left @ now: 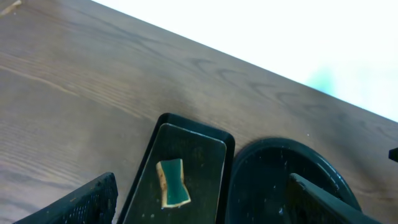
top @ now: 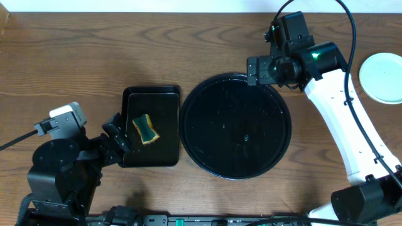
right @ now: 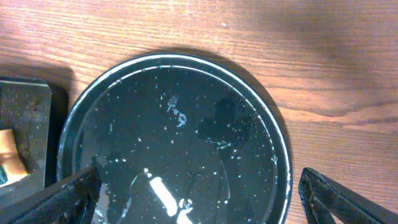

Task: Clean dirty plates on tray and stack at the side
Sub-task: 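Open the left gripper and release the sponge on the small tray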

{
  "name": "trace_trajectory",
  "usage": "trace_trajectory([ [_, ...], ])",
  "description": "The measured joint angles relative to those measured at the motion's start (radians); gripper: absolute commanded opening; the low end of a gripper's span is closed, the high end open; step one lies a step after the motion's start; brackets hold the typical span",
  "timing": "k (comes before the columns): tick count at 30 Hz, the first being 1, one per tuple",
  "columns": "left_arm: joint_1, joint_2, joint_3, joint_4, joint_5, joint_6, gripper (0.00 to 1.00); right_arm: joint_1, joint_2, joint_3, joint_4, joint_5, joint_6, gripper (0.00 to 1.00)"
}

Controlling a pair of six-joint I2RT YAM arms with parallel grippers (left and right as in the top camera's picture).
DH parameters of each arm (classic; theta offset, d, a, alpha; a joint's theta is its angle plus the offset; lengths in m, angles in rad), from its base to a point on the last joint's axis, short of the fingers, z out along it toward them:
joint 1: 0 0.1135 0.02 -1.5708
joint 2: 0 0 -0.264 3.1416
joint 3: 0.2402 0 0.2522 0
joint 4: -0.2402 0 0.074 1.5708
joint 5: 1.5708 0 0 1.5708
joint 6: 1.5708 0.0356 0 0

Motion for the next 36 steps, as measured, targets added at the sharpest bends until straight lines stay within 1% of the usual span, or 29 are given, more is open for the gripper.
trace_trajectory([
  [4, 0.000, 0.005, 0.000, -0.019, 0.000, 0.000, 0.86, 0.000, 0.000, 0.000, 0.000, 0.000, 0.000, 0.99],
  [36, 0.000, 0.007, 0.000, -0.019, 0.000, 0.000, 0.87, 0.000, 0.000, 0.000, 0.000, 0.000, 0.000, 0.99],
])
